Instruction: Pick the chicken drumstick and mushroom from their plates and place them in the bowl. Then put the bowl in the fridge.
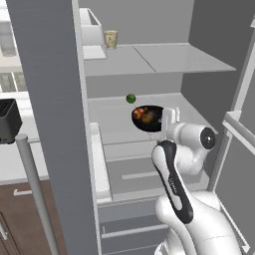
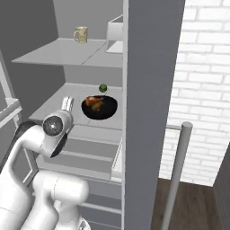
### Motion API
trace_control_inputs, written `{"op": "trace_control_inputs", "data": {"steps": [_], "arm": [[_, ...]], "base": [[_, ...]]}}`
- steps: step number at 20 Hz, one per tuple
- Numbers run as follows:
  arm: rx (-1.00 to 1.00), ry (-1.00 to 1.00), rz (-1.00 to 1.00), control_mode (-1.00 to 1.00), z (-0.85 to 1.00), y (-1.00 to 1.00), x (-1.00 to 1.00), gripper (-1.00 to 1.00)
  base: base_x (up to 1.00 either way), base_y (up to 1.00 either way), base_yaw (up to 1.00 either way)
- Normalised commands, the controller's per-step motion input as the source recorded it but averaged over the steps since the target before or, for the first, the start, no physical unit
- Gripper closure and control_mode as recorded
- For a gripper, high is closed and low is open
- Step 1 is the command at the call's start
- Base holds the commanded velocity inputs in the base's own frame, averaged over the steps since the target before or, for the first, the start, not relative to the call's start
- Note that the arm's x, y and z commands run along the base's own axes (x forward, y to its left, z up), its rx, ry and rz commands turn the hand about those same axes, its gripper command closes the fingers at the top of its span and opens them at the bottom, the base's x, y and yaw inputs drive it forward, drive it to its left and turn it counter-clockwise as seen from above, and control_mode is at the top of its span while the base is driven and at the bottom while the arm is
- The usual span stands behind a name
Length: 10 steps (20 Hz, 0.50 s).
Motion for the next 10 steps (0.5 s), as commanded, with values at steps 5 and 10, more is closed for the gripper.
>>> {"op": "trace_control_inputs", "data": {"steps": [5,10], "arm": [[-0.09,0.24,-0.05,-1.00,0.93,-0.01,-0.98,-1.00],[-0.21,0.06,0.00,-1.00,0.18,-0.15,-1.00,-1.00]], "base": [[0.00,0.00,0.00],[0.00,0.00,0.00]]}}
